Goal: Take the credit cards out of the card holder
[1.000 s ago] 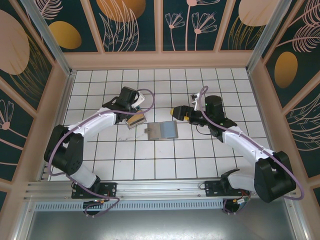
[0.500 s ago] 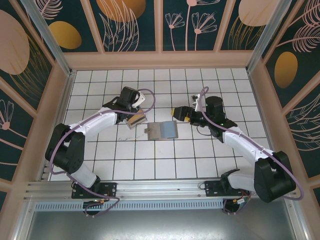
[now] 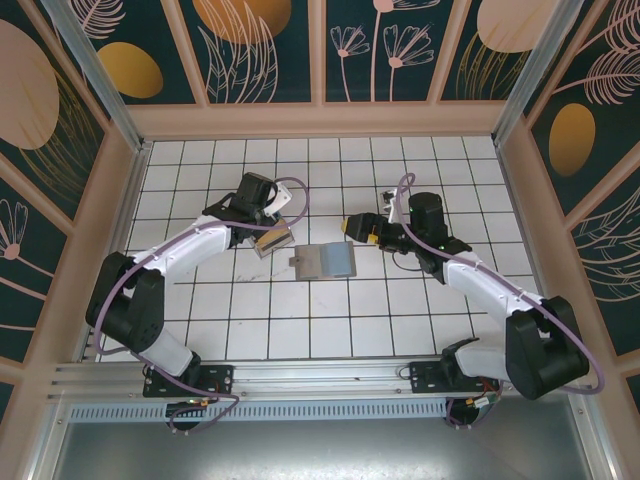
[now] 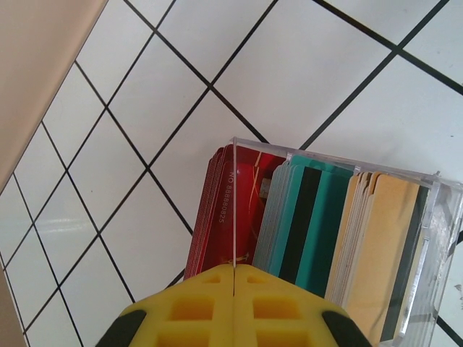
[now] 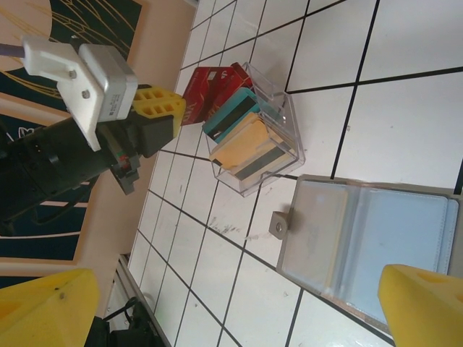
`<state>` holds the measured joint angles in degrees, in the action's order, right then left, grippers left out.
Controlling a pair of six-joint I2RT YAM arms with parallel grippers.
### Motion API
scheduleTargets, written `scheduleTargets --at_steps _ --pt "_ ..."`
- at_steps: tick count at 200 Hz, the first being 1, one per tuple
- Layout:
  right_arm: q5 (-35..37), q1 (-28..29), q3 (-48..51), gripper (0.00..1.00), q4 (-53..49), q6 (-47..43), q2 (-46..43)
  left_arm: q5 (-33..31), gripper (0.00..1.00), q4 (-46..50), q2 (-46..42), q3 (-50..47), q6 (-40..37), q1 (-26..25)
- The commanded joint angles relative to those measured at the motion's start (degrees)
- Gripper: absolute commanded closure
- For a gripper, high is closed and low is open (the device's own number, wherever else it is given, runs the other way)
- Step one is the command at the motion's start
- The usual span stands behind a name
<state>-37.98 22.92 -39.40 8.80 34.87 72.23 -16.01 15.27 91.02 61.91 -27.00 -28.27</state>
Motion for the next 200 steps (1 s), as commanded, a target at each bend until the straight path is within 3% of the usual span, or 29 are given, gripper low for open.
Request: scheduleTargets --at_steps 1,60,83,100,107,114,119,200 --pt "-1.4 -0.4 0.6 0.01 2.8 0.2 0.7 0.7 1.0 0.6 -1.4 -1.4 -1.0 0.0" --pt "-1.6 -0.4 0.6 0.01 2.8 0.0 0.9 -2.8 1.0 -1.2 -0.8 -3.7 -1.5 0.1" --pt "-1.7 -0.4 0.6 0.01 2.9 0.0 1.0 -5.1 0.87 -2.5 -0.7 -3.5 -1.5 0.1" --pt "-1.7 -0.4 0.6 0.01 3.0 0.0 1.1 -6.0 0.85 -2.9 -0.2 -3.0 -1.4 0.1" --pt "-1.8 -0.4 0.6 0.01 3.1 0.1 1.2 -6.1 0.8 -3.0 0.0 -2.8 -1.4 0.1" --pt "-1.9 -0.4 0.6 0.01 3.1 0.1 1.2 -6.3 0.6 -3.2 0.4 -2.8 -1.3 0.1" --pt "-1.9 -0.4 0.6 0.01 3.1 0.1 1.3 -6.4 0.56 -3.2 0.5 -2.7 -1.3 0.1" --pt "-1.8 -0.4 0.7 0.01 3.0 0.1 1.0 -8.1 0.64 -4.8 2.3 -1.7 -0.9 0.3"
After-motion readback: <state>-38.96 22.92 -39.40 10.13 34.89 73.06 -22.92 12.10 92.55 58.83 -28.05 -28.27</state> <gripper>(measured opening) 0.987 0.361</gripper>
